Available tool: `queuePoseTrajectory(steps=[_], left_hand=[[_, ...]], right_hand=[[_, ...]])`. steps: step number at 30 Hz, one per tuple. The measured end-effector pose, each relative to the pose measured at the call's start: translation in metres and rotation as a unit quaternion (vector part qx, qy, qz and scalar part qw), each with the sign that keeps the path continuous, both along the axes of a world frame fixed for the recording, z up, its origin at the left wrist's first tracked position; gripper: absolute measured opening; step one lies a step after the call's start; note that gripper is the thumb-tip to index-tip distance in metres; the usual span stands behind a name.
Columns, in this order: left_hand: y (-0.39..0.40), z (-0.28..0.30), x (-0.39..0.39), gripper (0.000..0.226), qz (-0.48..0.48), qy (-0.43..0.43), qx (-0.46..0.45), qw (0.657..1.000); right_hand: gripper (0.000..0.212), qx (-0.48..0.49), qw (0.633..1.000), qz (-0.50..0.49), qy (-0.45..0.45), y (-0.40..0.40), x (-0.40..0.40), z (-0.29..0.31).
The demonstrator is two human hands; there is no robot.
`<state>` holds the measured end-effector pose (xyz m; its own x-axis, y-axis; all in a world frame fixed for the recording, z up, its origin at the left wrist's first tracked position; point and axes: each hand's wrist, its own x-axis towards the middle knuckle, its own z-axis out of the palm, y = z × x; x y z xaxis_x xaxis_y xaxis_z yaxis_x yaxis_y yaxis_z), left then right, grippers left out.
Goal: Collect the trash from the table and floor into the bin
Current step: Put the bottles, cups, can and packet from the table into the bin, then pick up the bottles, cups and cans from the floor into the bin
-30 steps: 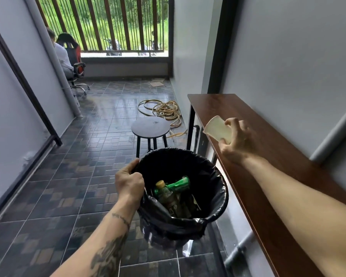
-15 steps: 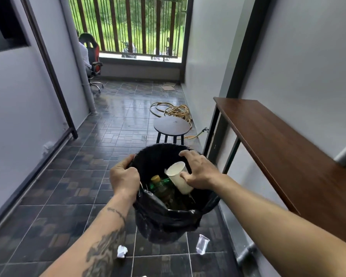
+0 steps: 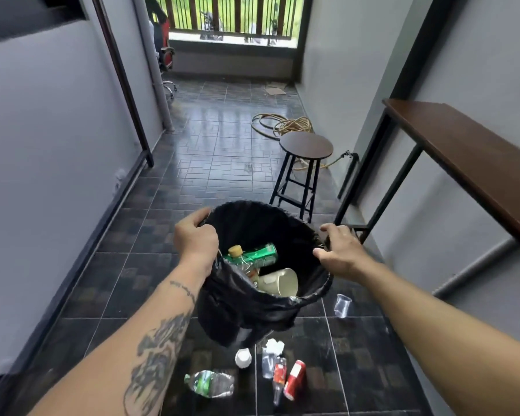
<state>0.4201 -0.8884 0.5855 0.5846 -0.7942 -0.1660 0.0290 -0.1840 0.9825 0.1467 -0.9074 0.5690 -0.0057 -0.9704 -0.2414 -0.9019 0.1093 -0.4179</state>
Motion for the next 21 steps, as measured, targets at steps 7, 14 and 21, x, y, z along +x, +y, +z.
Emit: queuePoseTrajectory(steps=[7,14,21], left_hand=[[0.026,-0.018,0.043,0.056,0.042,-0.029,0.034,0.998],[0.027,-0.070,0.060,0.062,0.060,-0.057,0.078,0.993],[0.022,-0.196,0.088,0.070,0.047,-0.196,0.158,0.967]], right_hand=[[0.070,0.091,0.987,-0.067,-0.113,0.016,0.050,-0.037],[0.060,0.048,0.970,-0.108,-0.212,0.009,0.077,-0.082],[0.058,0.041,0.967,-0.081,-0.237,-0.025,0.107,-0.194]])
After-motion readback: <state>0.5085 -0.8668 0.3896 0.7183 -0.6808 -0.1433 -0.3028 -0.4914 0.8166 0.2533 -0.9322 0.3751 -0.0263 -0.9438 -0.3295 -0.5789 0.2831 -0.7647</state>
